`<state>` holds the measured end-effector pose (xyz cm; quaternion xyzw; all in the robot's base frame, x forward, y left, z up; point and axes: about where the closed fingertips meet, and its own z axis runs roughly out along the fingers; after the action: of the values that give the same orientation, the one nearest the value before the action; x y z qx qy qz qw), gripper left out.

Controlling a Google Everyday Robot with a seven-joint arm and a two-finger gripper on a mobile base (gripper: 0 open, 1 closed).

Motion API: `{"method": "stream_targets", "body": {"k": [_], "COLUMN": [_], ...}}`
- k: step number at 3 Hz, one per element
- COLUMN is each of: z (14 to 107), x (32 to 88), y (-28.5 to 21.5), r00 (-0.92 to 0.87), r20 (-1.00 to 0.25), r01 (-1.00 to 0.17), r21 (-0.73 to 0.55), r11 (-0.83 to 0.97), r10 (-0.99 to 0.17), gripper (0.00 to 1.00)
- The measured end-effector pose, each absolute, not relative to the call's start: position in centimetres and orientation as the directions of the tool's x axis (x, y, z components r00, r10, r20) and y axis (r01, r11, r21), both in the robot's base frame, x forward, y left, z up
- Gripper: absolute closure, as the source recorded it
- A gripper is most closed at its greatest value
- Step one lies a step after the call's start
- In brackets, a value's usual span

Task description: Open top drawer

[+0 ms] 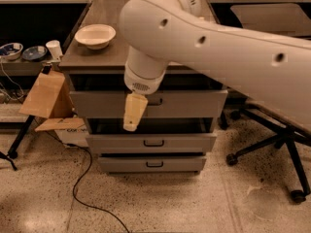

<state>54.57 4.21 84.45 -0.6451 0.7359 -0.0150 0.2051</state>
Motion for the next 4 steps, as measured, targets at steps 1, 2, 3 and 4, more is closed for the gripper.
{"method": "stream_targets", "body": {"k": [1, 2, 3, 4], "z": [81.3, 78.6, 73.0, 72.2], "x": [56.6, 59.0, 63.0, 63.0], "y": [9.5, 12.5, 15.5, 15.4], "r00": [-0.06, -0.072, -0.125, -0.118], "r20": [-0.283, -0.282, -0.265, -0.256], "r01": [-0.957, -0.964, -0.975, -0.976], "r21": [-0.257, -0.225, -0.147, -0.149], "r11": [0.136, 0.139, 0.168, 0.16], "r10": [-0.957, -0.957, -0.956, -0.96], "gripper": [0.0, 0.0, 0.0, 0.0]}}
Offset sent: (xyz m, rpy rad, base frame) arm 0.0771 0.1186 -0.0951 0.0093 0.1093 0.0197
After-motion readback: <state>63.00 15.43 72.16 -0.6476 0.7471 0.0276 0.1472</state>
